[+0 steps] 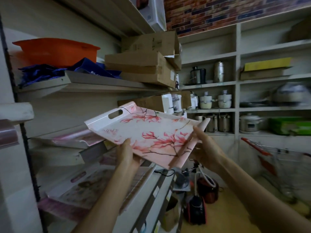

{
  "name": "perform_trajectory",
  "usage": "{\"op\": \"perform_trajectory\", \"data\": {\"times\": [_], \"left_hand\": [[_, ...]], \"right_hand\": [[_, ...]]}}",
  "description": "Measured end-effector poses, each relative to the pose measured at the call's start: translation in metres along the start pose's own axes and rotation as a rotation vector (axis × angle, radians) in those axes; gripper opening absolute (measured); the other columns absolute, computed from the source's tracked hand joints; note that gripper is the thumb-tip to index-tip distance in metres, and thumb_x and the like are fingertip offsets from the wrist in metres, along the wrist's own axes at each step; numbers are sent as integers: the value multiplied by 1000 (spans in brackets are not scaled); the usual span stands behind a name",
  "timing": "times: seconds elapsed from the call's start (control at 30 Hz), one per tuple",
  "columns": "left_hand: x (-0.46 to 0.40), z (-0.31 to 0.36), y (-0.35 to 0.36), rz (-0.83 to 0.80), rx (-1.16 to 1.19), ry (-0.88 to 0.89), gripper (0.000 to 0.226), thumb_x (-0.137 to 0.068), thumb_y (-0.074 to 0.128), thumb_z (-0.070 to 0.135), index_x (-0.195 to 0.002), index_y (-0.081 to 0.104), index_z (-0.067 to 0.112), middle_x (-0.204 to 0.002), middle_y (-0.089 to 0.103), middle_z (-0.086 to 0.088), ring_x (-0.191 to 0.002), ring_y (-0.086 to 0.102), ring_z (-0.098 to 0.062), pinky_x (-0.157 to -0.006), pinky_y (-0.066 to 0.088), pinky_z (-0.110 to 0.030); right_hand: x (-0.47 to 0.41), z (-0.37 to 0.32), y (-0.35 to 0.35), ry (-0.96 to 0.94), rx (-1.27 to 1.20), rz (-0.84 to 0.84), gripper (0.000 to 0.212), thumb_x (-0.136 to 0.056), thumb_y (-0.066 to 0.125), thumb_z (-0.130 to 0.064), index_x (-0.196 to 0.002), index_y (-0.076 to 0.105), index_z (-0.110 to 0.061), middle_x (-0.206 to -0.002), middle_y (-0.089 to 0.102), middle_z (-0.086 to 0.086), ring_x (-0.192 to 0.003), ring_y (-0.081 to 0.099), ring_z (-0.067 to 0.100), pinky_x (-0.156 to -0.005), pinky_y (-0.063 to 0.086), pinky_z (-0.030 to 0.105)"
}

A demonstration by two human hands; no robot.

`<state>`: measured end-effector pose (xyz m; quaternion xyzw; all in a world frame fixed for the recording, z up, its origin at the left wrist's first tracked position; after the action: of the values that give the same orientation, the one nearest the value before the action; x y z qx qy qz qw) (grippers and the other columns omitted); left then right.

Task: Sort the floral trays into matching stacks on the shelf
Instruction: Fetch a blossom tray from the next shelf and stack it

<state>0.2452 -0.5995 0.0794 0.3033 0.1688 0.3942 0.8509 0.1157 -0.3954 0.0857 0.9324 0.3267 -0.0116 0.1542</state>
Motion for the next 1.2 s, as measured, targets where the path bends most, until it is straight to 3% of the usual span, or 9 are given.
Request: {"op": "perform_trajectory", "data": {"times": [0.23, 0.37, 0.43, 0.53, 0.63, 0.77, 0.87, 1.0, 1.2], "left_hand": [[24, -25, -4, -53, -120, 131, 13, -99, 50, 11, -102, 63, 10, -91, 66, -6, -52, 69, -2, -44, 51, -15], [39, -39, -6, -103, -265, 211, 13, -96, 57, 19, -104, 65, 13, -104, 71, -10, -77, 72, -13, -64, 58, -23], [50, -46, -5, -140, -354, 244, 12, -95, 59, 23, -93, 69, 15, -97, 74, -5, -82, 71, -18, -74, 57, -29], [74, -55, -1, -173, -438, 290, 15, -96, 58, 20, -85, 69, 20, -77, 74, 13, -71, 71, -1, -60, 54, -16], [94, -69, 2, -208, -506, 282, 14, -96, 58, 27, -86, 69, 24, -87, 75, 12, -84, 71, -6, -73, 56, -25], [117, -84, 4, -221, -541, 266, 14, -96, 57, 29, -90, 69, 25, -85, 76, 13, -87, 71, -4, -66, 53, -18], [133, -86, 0, -193, -549, 258, 14, -96, 57, 28, -90, 70, 28, -91, 76, 14, -92, 70, -6, -77, 54, -24], [150, -80, -14, -144, -556, 244, 15, -93, 61, 36, -92, 72, 27, -103, 75, 5, -102, 69, -17, -94, 53, -41], [193, -57, -44, -27, -617, 331, 15, -97, 56, 32, -99, 71, 29, -88, 75, 22, -88, 70, 4, -73, 54, -12]], "right_hand": [[40, -20, -95, -82, 258, 412, 49, -91, 56, -53, -117, 57, -11, -109, 62, 15, -102, 62, 35, -91, 53, 52], [64, -30, -135, -143, 505, 525, 58, -89, 54, -60, -124, 56, -14, -108, 65, 8, -96, 66, 27, -91, 53, 53], [72, -34, -144, -163, 562, 510, 59, -90, 51, -61, -124, 57, -12, -106, 64, 7, -93, 66, 26, -89, 54, 52], [78, -39, -150, -178, 604, 472, 58, -92, 47, -61, -122, 57, -12, -106, 66, 7, -91, 68, 25, -86, 56, 49], [82, -39, -147, -211, 624, 381, 56, -94, 43, -60, -120, 60, -13, -107, 68, 10, -93, 69, 26, -82, 59, 45], [88, -32, -138, -278, 678, 303, 46, -101, 39, -49, -105, 66, -12, -96, 70, 5, -86, 67, 17, -68, 54, 26], [91, -20, -137, -322, 725, 275, 46, -102, 40, -39, -80, 63, -7, -78, 66, 9, -74, 62, 19, -63, 49, 31], [95, -7, -131, -382, 718, 267, 46, -103, 39, -33, -74, 57, -2, -71, 57, 11, -65, 53, 17, -58, 40, 31], [92, 32, -108, -343, 676, 232, 48, -100, 39, -39, -68, 53, -8, -60, 51, 5, -55, 46, 19, -51, 35, 29]]}}
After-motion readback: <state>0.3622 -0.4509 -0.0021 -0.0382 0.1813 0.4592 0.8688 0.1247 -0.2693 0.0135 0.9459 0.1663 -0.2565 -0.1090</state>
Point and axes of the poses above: each hand's wrist, its own x-axis away from the middle knuckle, its own y-axis out of the palm, z = x × y, the point moved 4 cm from there along -x, towards the middle knuckle
